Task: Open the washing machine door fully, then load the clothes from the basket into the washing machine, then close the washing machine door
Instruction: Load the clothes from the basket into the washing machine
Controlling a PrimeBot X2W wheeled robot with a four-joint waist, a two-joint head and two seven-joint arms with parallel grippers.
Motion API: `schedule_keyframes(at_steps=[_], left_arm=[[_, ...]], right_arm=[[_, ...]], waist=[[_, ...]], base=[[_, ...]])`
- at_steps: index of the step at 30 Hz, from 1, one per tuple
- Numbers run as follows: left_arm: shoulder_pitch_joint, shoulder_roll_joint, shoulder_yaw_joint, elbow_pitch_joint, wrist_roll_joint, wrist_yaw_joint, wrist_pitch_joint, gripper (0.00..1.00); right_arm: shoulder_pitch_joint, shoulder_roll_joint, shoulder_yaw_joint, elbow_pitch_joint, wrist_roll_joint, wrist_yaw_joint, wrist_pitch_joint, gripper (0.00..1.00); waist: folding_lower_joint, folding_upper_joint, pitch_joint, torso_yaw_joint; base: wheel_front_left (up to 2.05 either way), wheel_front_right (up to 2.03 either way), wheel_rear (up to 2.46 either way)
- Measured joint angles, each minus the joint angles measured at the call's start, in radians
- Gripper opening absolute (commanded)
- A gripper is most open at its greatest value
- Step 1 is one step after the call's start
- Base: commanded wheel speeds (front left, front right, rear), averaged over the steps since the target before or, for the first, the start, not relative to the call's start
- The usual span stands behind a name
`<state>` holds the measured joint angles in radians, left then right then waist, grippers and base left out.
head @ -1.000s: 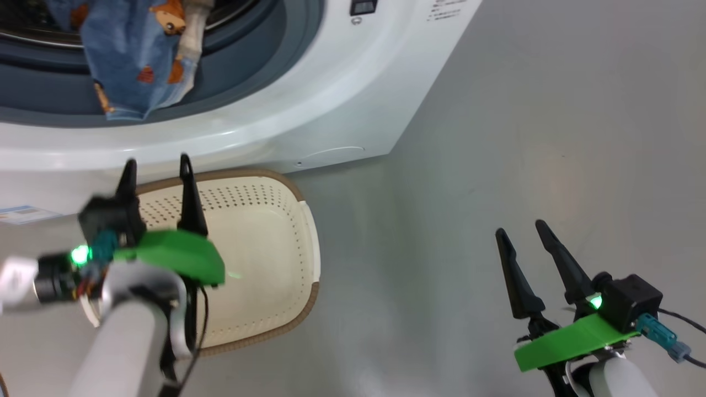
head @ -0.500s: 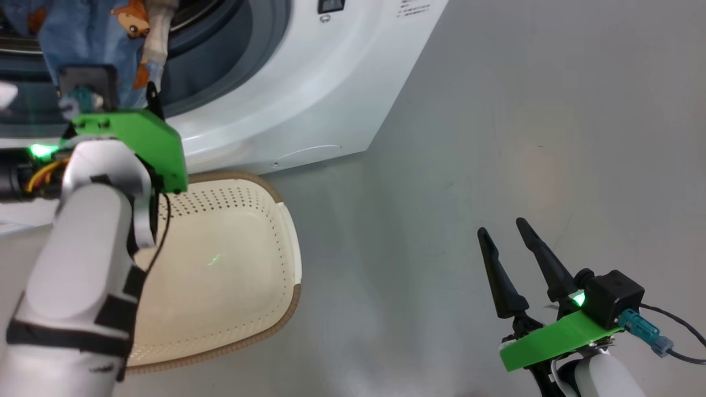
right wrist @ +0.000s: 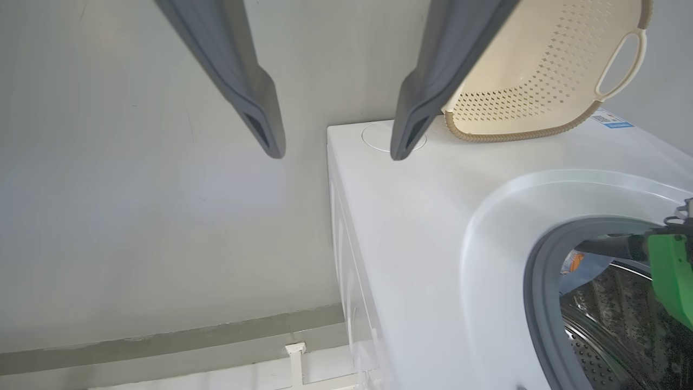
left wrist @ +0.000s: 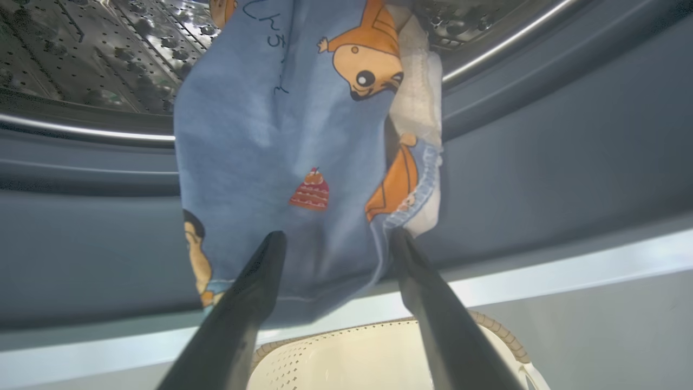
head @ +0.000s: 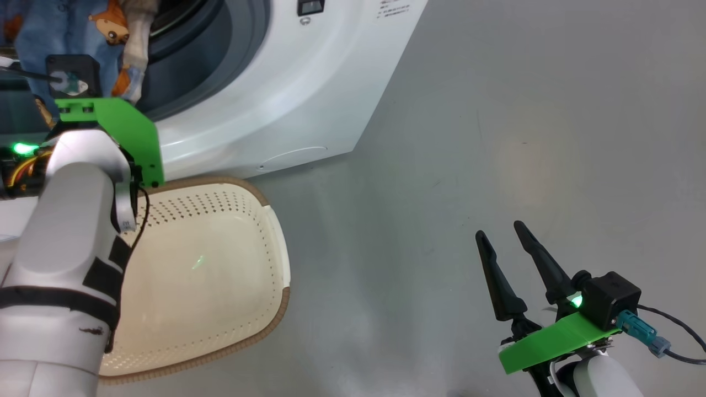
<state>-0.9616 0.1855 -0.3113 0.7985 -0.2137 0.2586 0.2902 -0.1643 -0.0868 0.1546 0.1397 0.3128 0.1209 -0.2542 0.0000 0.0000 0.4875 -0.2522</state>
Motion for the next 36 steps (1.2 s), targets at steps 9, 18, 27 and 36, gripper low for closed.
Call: schedule_keyframes(at_steps=[9, 18, 27, 36], left_arm=[[-0.060, -0.012, 0.012, 0.118, -0.039, -0.020, -0.017, 1.00], [-0.124, -0.005, 0.019, 0.221, -0.053, -0.035, -0.038, 0.77], [-0.150, -0.008, 0.018, 0.286, -0.057, -0.033, -0.119, 0.00], [-0.182, -0.012, 0.017, 0.306, -0.060, -0.021, -0.228, 0.00]], right_arm=[[0.001, -0.002, 0.005, 0.002, 0.005, 0.000, 0.000, 1.00], [0.001, -0.009, 0.008, 0.002, 0.005, 0.000, 0.000, 1.00], [0.001, -0.009, 0.005, 0.002, 0.006, 0.000, 0.000, 1.00], [0.001, -0.009, 0.005, 0.002, 0.007, 0.000, 0.000, 1.00]], waist=[[0.0000, 0.0000, 0.005, -0.016], [0.0000, 0.0000, 0.020, -0.042], [0.0000, 0.0000, 0.026, -0.045], [0.0000, 0.0000, 0.019, -0.029]], base=[[0.00, 0.00, 0.00], [0.00, 0.00, 0.00], [0.00, 0.00, 0.00], [0.00, 0.00, 0.00]])
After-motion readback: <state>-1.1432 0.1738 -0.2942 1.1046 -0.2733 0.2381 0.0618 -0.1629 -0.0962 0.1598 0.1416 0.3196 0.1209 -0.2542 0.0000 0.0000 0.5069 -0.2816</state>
